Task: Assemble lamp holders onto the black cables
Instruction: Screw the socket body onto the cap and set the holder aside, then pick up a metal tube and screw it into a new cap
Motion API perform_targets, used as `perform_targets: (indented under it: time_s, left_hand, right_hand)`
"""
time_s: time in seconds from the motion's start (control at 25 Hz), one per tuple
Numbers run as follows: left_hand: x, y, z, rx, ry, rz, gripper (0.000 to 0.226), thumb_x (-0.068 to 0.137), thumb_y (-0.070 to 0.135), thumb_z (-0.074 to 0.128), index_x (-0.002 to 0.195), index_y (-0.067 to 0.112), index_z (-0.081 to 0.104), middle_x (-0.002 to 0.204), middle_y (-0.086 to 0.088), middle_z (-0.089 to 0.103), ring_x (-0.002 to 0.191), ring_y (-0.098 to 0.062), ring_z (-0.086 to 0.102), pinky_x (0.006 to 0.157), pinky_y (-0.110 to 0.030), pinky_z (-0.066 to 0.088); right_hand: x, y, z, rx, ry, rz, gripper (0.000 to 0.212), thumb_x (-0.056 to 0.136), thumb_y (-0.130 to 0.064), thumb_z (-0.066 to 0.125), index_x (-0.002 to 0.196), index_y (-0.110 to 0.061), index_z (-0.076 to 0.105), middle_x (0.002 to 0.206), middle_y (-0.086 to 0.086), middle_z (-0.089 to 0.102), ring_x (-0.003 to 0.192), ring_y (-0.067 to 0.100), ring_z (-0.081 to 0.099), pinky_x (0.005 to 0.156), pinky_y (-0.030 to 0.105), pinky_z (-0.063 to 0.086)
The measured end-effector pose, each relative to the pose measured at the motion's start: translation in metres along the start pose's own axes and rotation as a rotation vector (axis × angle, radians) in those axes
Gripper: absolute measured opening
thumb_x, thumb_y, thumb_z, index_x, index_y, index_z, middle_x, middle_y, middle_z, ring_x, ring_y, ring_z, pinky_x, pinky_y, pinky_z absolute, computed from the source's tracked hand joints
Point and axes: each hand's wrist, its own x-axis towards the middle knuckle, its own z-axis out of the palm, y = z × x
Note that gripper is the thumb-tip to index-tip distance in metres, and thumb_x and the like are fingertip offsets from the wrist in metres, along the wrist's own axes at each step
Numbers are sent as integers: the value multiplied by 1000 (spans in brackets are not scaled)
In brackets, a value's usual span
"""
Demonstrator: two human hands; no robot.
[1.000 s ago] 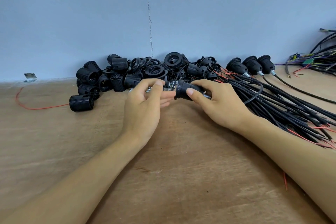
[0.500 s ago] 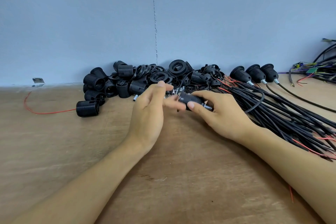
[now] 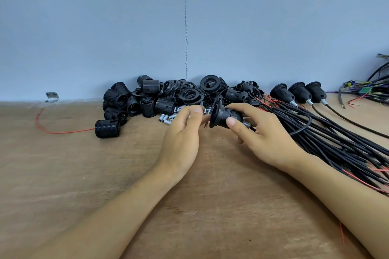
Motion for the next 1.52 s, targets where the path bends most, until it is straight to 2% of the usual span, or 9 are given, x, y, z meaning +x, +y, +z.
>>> perform_targets:
  time_s: [0.16,0.32,0.48,0.6,0.88,1.12,1.28,1.44,1.52]
  left_hand:
    - [1,-2,-1,-47,-29,25,32,102,43,44,118,26,65,116,10,76,118,-2,65,112,-38,43]
    - [1,-2,-2,-36,-22,79,33,98,46,42,111,26,64,111,10,77,120,-4,64,111,-38,42]
    - [3,-6,-4,-24,93,76,23,95,42,47,101,29,65,100,8,78,104,-3,70,94,-36,52]
    - [6,-10,-5,1,152,-14,20,105,32,45,101,30,64,94,5,78,96,-9,73,81,-35,54]
    - [11,-9,-7,-46,154,-109,25,107,32,42,101,28,66,86,-1,78,84,-18,76,71,-29,52]
    - [13,-10,-7,-17,111,-109,29,109,32,39,100,25,66,82,-6,78,82,-23,75,67,-24,51]
    - [12,-12,-5,33,84,-106,31,109,30,39,96,23,66,80,-7,77,81,-24,75,59,-14,49]
    - [11,-14,-4,131,43,-76,28,107,38,42,96,29,66,82,0,77,78,-14,73,73,-24,46]
    - [10,-15,-3,157,23,-65,28,106,40,42,97,31,66,82,4,77,78,-11,72,76,-27,44]
  right_hand:
    - [0,1,2,-47,-37,-47,32,97,-44,57,124,-29,64,95,-34,64,89,-7,62,78,9,43]
    - [1,7,5,-147,-34,-29,33,96,-47,58,124,-32,64,101,-31,63,96,-14,56,79,7,39]
    - [2,7,3,-235,-36,2,40,91,-55,59,126,-36,59,115,-23,64,104,-2,57,88,27,48]
    - [0,0,4,-286,-80,-3,46,91,-53,63,133,-36,55,125,-20,61,114,6,57,94,36,50]
    - [10,-33,1,-556,126,-83,47,97,-54,52,137,-30,52,132,-14,57,102,20,66,73,37,52]
    - [58,-70,-26,-837,297,-81,41,99,-53,49,130,-25,55,118,-4,63,88,35,66,63,34,35]
    - [106,-81,-43,-985,220,-25,35,100,-49,47,115,-19,58,104,1,62,78,29,48,63,33,25]
    - [138,-70,-57,-1137,80,73,29,101,-44,46,94,-16,52,88,5,53,78,30,49,55,31,23]
    - [145,-53,-67,-1211,21,163,31,103,-42,44,93,-14,54,79,5,49,77,30,50,55,29,24]
